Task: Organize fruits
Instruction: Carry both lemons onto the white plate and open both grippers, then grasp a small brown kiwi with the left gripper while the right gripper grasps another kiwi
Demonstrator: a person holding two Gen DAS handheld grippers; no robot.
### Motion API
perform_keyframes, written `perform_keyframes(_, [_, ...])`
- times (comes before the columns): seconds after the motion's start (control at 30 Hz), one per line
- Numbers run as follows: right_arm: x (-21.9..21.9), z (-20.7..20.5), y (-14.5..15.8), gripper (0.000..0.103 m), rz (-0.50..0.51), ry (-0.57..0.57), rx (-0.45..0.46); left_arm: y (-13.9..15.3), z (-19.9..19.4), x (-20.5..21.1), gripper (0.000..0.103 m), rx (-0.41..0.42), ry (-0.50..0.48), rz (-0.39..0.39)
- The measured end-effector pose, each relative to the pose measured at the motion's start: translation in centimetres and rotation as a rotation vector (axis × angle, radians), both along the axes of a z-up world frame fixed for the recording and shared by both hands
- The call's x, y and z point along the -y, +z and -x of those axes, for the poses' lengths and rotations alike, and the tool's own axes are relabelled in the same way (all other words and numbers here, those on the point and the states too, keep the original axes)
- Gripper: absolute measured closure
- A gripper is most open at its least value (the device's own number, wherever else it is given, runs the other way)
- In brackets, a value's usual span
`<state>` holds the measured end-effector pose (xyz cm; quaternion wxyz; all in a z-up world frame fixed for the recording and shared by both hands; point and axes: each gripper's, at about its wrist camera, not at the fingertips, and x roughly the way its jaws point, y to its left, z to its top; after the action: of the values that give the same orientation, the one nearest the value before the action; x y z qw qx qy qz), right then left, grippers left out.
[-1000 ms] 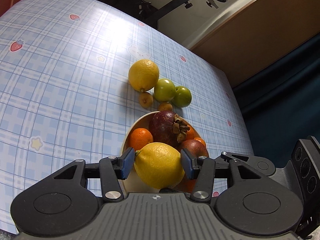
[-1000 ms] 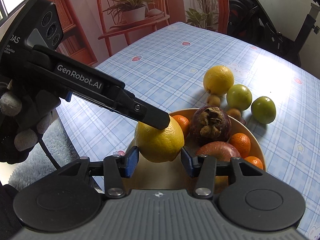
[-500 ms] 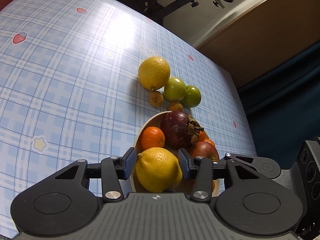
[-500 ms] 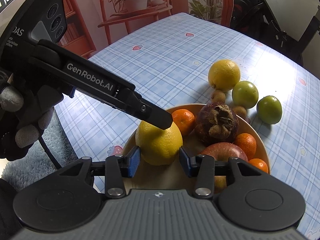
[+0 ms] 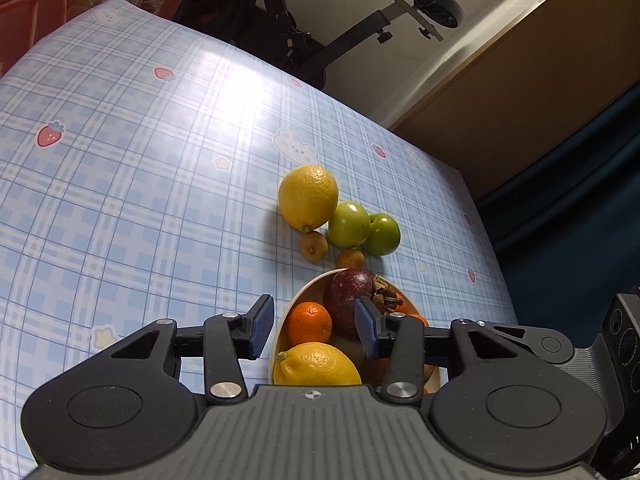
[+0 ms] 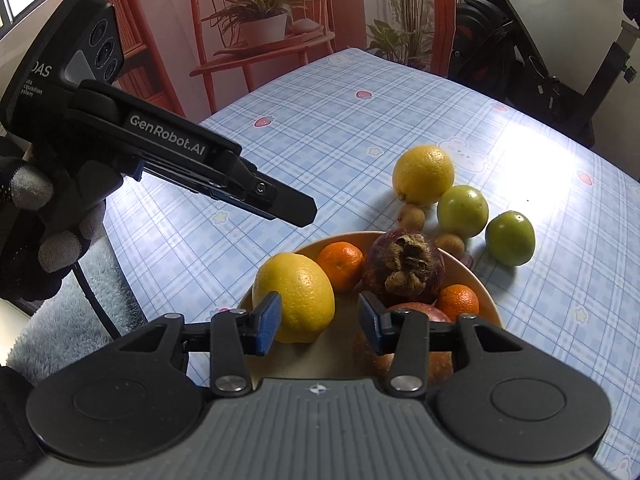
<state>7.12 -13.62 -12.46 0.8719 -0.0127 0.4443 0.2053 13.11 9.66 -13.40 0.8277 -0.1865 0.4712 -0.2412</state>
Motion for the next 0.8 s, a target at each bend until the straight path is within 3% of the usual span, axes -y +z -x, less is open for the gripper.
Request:
perform_keyframes(0.2, [2.6, -1.0, 1.0, 0.057, -0.035, -0.066, 0.051, 2.1, -1.1, 1.1, 0.057, 0.113, -0.005, -0.078])
perform_keyframes(0.43, [5.8, -2.5, 1.2, 0.057, -0.048, -0.131, 0.083, 3.3, -2.8, 3.0, 0.057, 0.182, -0.008, -0.138])
perform_keyframes(0.6, [7.8, -3.5, 0.5, 0.057, -0.047, -0.164, 0.081, 2.8, -3.9, 4.4, 0.057, 0.181, -0.028, -0.169])
perform_keyframes(0.73, [9.1, -4.1, -0.6, 0.057, -0.064, -0.176, 0.062, 1.6, -4.6, 5.0, 0.057, 0.128, -0.043, -0.168])
perform_keyframes(0.8, [9.4, -4.3, -1.1, 0.064, -0.076, -0.173, 0.052, 0.8, -5.0, 5.3, 0.057, 0.098, -0.046, -0.173])
